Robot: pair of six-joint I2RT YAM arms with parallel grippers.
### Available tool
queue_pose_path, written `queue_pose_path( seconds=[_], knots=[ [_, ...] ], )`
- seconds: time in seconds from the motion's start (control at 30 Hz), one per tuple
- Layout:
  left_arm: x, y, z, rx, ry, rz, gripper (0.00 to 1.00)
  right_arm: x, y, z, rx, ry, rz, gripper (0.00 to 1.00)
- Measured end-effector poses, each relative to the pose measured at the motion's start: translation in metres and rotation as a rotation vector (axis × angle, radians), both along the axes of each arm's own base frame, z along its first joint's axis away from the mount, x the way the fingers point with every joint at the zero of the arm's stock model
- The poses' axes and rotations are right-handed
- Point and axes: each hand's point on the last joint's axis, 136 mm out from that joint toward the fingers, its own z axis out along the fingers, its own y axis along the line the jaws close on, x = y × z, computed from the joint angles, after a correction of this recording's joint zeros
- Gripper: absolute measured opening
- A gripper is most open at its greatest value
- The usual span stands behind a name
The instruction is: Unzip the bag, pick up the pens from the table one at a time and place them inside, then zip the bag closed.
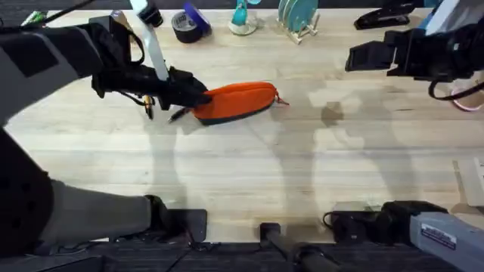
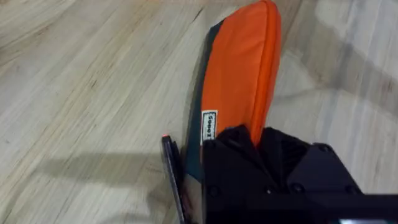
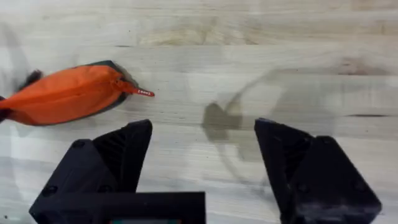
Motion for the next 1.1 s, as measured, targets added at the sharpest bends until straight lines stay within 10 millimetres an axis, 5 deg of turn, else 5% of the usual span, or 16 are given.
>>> queue_pose_path(
  seconds=[0.27,0.47,1.1],
  knots=[
    [0.0,0.0,0.0,0.002,0.002,0.0,0.045,0.0,0.002,0.0,0.034,0.01,-0.036,0.996],
    [0.0,0.0,0.0,0.002,0.002,0.0,0.044,-0.002,0.025,0.0,0.137,0.029,0.067,0.995],
    [0.0,0.0,0.0,0.002,0.002,0.0,0.043,0.009,0.045,-0.044,0.158,0.138,0.291,0.996]
  ],
)
